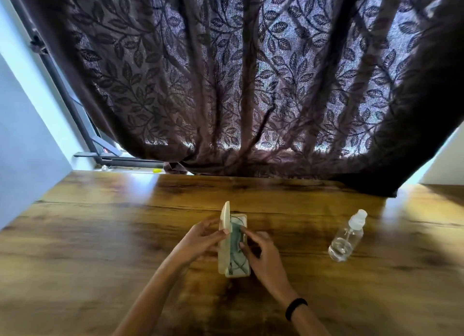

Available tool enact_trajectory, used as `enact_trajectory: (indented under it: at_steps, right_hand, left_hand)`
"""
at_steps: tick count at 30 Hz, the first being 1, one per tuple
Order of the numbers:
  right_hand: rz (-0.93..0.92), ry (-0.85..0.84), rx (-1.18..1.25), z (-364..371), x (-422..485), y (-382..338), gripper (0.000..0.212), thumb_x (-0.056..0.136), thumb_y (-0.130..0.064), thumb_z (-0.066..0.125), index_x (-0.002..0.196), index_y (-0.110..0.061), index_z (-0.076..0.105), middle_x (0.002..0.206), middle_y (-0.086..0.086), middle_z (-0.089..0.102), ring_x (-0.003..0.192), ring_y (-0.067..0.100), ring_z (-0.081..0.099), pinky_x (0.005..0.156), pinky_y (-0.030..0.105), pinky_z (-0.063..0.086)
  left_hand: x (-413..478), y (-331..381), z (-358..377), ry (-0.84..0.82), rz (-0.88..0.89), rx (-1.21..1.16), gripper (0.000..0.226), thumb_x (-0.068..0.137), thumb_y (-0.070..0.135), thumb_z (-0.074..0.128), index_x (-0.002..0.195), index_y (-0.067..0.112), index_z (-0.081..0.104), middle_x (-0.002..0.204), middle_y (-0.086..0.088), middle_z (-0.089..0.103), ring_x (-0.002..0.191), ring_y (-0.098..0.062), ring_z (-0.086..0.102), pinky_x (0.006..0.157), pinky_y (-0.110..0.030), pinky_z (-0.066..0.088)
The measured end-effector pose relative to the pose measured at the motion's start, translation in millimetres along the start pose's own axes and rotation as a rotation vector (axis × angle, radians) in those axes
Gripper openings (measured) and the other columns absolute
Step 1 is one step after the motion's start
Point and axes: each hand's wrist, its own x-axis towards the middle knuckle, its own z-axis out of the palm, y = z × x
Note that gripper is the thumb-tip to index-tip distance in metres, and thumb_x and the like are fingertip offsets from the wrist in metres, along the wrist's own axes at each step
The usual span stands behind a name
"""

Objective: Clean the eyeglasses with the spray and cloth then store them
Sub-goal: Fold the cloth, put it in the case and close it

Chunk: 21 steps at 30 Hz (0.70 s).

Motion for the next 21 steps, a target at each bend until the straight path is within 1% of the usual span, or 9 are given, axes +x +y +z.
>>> enact_trajectory:
  at_steps: [2,4,6,8,9,11,13,16,21]
  right_hand:
    - [-0.01,-0.034,0.004,0,1,0,0.04,0.093,-0.024,0.048,0.131,-0.031,0.041,0.109,0.0,0.042,0.097,0.003,0.045,0.077,0.008,0.042]
    - [0.002,-0.051,0.042,-1,1,-1,0.04,0.094,-0.024,0.045,0.133,-0.033,0.039,0.112,-0.003,0.042,0.097,-0.001,0.043,0.076,0.005,0.04]
    - [0.026,-0.049,0.115,-2,0,-2,0.04,0.095,-0.024,0.043,0.134,-0.03,0.037,0.122,-0.009,0.043,0.107,-0.001,0.043,0.086,0.007,0.038]
    - [0.059,-0.045,0.179,-5,0,-3,0.038,0.095,-0.025,0.042,0.134,-0.026,0.038,0.128,-0.01,0.044,0.117,0.003,0.041,0.098,0.018,0.035]
    - [0.079,-0.046,0.192,-7,0,-3,0.038,0.095,-0.025,0.041,0.133,-0.025,0.039,0.128,-0.011,0.044,0.118,0.004,0.04,0.101,0.022,0.034]
    - [0.115,-0.054,0.197,-11,-1,-3,0.038,0.095,-0.028,0.041,0.133,-0.026,0.039,0.122,-0.014,0.043,0.114,0.002,0.039,0.098,0.022,0.033]
    - [0.142,-0.062,0.215,-12,-2,-4,0.039,0.094,-0.031,0.043,0.133,-0.026,0.039,0.118,-0.013,0.044,0.111,0.003,0.041,0.095,0.022,0.035]
    - [0.177,-0.058,0.25,-12,-2,-6,0.043,0.092,-0.033,0.047,0.133,-0.023,0.039,0.122,-0.006,0.049,0.11,0.008,0.047,0.096,0.028,0.041]
    - [0.196,-0.027,0.26,-13,-4,-5,0.037,0.094,-0.024,0.046,0.13,-0.023,0.042,0.113,-0.009,0.05,0.101,0.002,0.046,0.082,0.016,0.04]
  left_hand:
    - [3,4,6,0.054,0.019,0.112,0.06,0.082,0.022,0.066,0.135,0.014,0.038,0.12,-0.012,0.06,0.096,-0.026,0.066,0.081,-0.05,0.055]
    - [6,5,13,0.108,0.029,0.274,0.06,0.082,0.024,0.067,0.134,0.015,0.04,0.122,-0.011,0.06,0.1,-0.023,0.064,0.079,-0.046,0.056]
    - [7,6,20,0.178,0.043,0.446,0.06,0.08,0.032,0.068,0.133,0.019,0.042,0.118,-0.007,0.063,0.1,-0.02,0.063,0.081,-0.039,0.056]
    - [8,6,27,0.236,0.076,0.587,0.061,0.078,0.039,0.067,0.131,0.022,0.043,0.115,-0.004,0.065,0.1,-0.018,0.063,0.08,-0.03,0.053]
    - [8,6,30,0.256,0.089,0.642,0.061,0.078,0.041,0.066,0.131,0.022,0.044,0.113,-0.003,0.066,0.099,-0.018,0.063,0.076,-0.025,0.05]
    - [10,6,35,0.281,0.102,0.734,0.061,0.077,0.045,0.065,0.13,0.022,0.045,0.112,-0.003,0.066,0.097,-0.018,0.063,0.068,-0.02,0.043]
    - [12,6,38,0.289,0.098,0.789,0.062,0.077,0.047,0.065,0.13,0.022,0.045,0.113,-0.003,0.066,0.097,-0.017,0.063,0.066,-0.019,0.042]
    - [14,7,40,0.305,0.093,0.825,0.065,0.075,0.053,0.067,0.129,0.022,0.046,0.114,-0.003,0.066,0.098,-0.017,0.063,0.066,-0.019,0.045]
    - [14,7,47,0.369,0.14,0.931,0.065,0.074,0.056,0.065,0.126,0.021,0.049,0.111,-0.004,0.066,0.098,-0.02,0.063,0.07,-0.026,0.049]
